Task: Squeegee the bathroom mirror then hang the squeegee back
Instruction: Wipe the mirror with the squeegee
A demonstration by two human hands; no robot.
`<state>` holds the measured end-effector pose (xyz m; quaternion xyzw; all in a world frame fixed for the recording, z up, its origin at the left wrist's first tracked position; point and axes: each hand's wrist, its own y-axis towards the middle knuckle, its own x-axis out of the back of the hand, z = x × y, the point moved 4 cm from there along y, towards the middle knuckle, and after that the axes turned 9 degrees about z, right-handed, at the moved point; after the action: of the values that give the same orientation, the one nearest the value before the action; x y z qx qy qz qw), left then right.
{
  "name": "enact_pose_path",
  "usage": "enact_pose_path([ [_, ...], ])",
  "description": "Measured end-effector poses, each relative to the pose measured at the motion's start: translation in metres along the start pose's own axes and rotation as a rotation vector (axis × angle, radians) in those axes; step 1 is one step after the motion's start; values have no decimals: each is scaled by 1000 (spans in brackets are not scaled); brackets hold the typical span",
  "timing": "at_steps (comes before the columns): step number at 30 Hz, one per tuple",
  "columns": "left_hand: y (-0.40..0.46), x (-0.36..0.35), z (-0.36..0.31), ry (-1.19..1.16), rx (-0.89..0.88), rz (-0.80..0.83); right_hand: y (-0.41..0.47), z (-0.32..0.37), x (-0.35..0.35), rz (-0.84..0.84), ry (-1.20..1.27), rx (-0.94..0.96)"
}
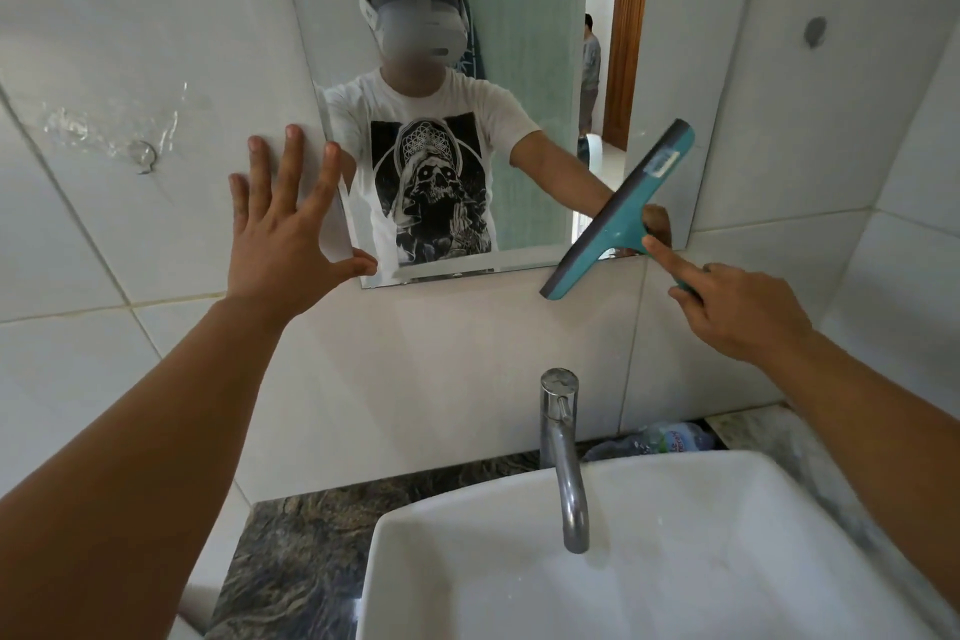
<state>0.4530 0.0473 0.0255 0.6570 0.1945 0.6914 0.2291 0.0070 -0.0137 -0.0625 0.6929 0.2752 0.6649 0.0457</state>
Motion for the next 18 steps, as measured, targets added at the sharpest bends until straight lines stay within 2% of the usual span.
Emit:
enact_pose_path([
  [11,0,1,1,-3,26,13,-26,35,-35,55,463,-140],
  [18,-1,-2,1,-21,21,7,-38,65,-55,17,792,-235],
])
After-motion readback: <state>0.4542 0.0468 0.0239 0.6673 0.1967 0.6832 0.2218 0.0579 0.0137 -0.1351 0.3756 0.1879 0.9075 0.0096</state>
